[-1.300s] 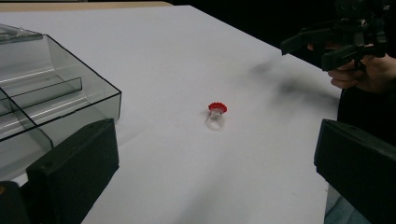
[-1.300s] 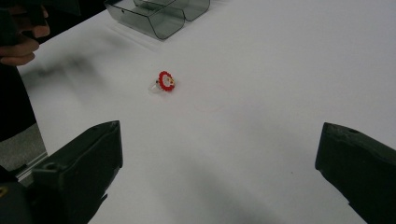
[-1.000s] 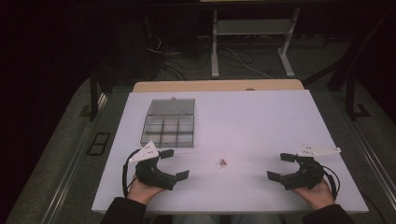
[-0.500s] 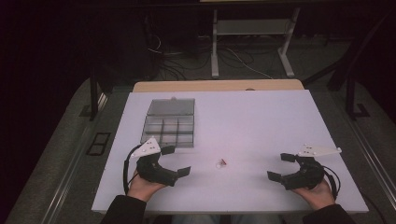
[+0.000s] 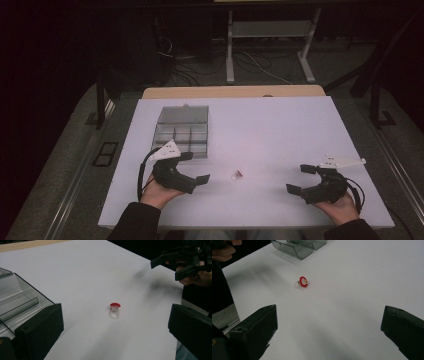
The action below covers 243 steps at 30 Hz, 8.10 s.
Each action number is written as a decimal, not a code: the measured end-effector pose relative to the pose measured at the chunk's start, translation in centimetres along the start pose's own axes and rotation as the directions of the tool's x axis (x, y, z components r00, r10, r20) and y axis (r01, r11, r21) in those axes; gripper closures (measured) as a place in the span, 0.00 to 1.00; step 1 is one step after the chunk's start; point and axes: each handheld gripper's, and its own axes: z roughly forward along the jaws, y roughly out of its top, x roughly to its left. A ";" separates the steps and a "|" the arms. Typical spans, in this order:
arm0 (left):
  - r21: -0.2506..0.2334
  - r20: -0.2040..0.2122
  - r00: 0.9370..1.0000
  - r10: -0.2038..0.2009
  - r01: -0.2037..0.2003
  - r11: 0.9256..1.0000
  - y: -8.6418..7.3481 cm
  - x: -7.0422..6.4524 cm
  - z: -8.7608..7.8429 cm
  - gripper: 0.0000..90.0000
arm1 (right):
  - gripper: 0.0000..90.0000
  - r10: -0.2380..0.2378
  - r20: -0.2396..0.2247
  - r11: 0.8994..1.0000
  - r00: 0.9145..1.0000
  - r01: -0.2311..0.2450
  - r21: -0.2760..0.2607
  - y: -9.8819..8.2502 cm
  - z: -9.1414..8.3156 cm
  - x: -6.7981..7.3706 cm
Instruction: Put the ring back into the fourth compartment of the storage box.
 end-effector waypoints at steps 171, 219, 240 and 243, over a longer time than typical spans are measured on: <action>0.319 0.117 0.985 0.126 -0.157 0.935 1.4 0.3 12.5 0.77 | 0.00 -0.016 -0.025 0.999 1.000 0.017 0.028 0.0 0.5 0.3; 0.180 0.014 0.996 0.086 -0.087 0.980 7.0 4.4 4.9 0.77 | 0.00 -0.014 -0.025 1.000 1.000 0.014 0.027 0.0 0.5 0.3; 0.136 -0.060 0.997 0.048 -0.040 0.990 7.6 6.9 1.6 0.77 | 0.00 -0.019 -0.021 0.999 1.000 0.020 0.030 0.0 0.5 0.2; 0.132 -0.074 0.996 0.047 -0.037 0.991 7.7 7.2 1.0 0.77 | 0.00 -0.021 -0.020 0.999 1.000 0.022 0.031 0.0 0.5 0.2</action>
